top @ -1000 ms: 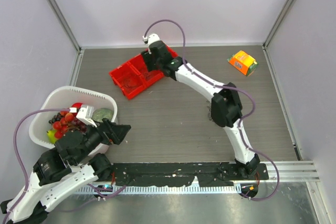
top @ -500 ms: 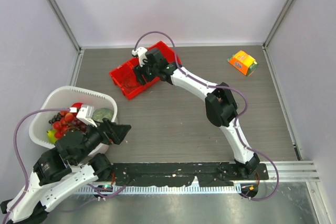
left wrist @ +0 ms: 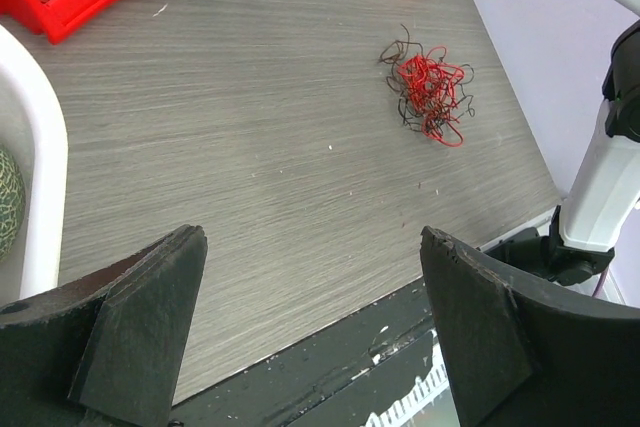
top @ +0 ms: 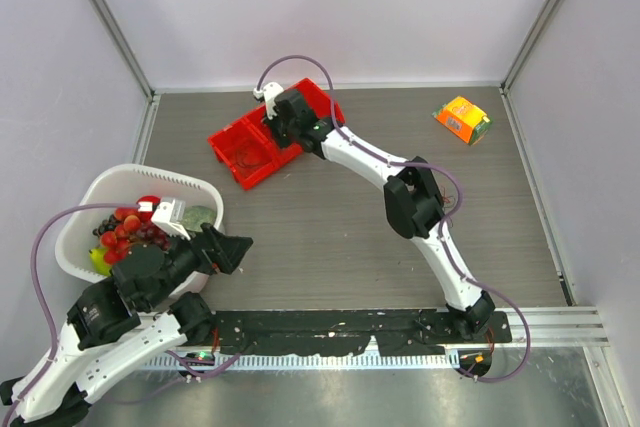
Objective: Untangle the cables
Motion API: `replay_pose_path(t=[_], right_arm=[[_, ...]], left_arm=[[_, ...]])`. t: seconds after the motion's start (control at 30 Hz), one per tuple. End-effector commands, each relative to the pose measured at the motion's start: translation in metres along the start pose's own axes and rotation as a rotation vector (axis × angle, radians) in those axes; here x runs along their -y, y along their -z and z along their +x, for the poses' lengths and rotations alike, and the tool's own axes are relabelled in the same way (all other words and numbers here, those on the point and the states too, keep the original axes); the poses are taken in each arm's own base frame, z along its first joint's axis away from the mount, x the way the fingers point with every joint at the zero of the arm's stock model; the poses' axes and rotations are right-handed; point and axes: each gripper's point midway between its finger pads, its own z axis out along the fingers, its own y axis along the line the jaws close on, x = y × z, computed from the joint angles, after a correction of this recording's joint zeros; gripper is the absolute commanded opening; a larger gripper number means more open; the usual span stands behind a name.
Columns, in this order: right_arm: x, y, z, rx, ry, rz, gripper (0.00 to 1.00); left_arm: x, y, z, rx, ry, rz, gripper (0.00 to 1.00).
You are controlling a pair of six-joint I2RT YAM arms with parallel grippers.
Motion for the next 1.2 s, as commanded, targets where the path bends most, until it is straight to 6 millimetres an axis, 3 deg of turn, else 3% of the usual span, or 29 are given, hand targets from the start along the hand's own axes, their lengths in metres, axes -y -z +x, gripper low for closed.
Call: replay_pose_path(t=[0.0,0.17,0.27,0.43,0.53,0.63,0.77,0.87,0.9,0.93,0.97,1.0,1.03,1.07,1.1,1.13,1.17], right_arm=[[0.027,-0.006,-0.044,0.15,-0.041,0.097,0.05],[0.031,-0.036,-0.044,0.181,-0.068,0.096,0.01],[0.038,-0.042,-0.052,0.212,-0.13,0.145,0.06],[0.035,-0.032,-0.067,0.24,-0.182,0.129,0.44],[0.041,-0.01,-0.078,0.227,-0.194,0.167,0.61],[0.047,0.027,-0.101,0.226,-0.211,0.199,0.68],[0.054,0.082,-0.103,0.145,-0.235,0.257,0.73],[0.068,0.121,-0.068,0.03,-0.276,0.355,0.73],[0.075,0.144,-0.045,-0.012,-0.305,0.412,0.73],[0.083,0.154,-0.037,-0.004,-0.361,0.445,0.72],[0.089,0.179,-0.009,-0.042,-0.38,0.488,0.72],[0.1,0.194,-0.002,-0.02,-0.446,0.519,0.72],[0.104,0.214,0.033,-0.062,-0.471,0.549,0.71],[0.119,0.229,0.05,-0.058,-0.548,0.592,0.7],[0.123,0.251,0.076,-0.079,-0.575,0.618,0.7],[0.139,0.273,0.087,-0.052,-0.647,0.657,0.7],[0.142,0.281,0.118,-0.095,-0.671,0.687,0.7]], left_arm=[[0.007,-0.004,-0.007,0.025,-0.012,0.019,0.92],[0.007,-0.004,-0.007,0.025,-0.012,0.019,0.92],[0.006,-0.003,-0.008,0.03,-0.006,0.019,0.92],[0.006,-0.003,-0.007,0.029,-0.004,0.02,0.92],[0.007,-0.003,-0.006,0.022,-0.003,0.029,0.92],[0.008,-0.004,-0.006,0.024,-0.001,0.032,0.92],[0.009,-0.003,-0.006,0.021,0.001,0.036,0.92],[0.01,-0.002,-0.006,0.02,0.007,0.043,0.92],[0.01,-0.002,-0.006,0.02,0.007,0.043,0.92],[0.01,-0.002,-0.006,0.019,0.007,0.044,0.92],[0.01,-0.002,-0.006,0.02,0.008,0.043,0.92],[0.011,-0.003,-0.006,0.016,0.009,0.044,0.92],[0.012,-0.003,-0.005,0.008,0.008,0.043,0.92],[0.012,-0.004,-0.004,0.0,0.006,0.041,0.92],[0.013,-0.005,-0.002,-0.01,0.005,0.041,0.92],[0.014,-0.008,-0.001,-0.023,0.001,0.036,0.92],[0.014,-0.01,0.003,-0.037,0.0,0.031,0.92]])
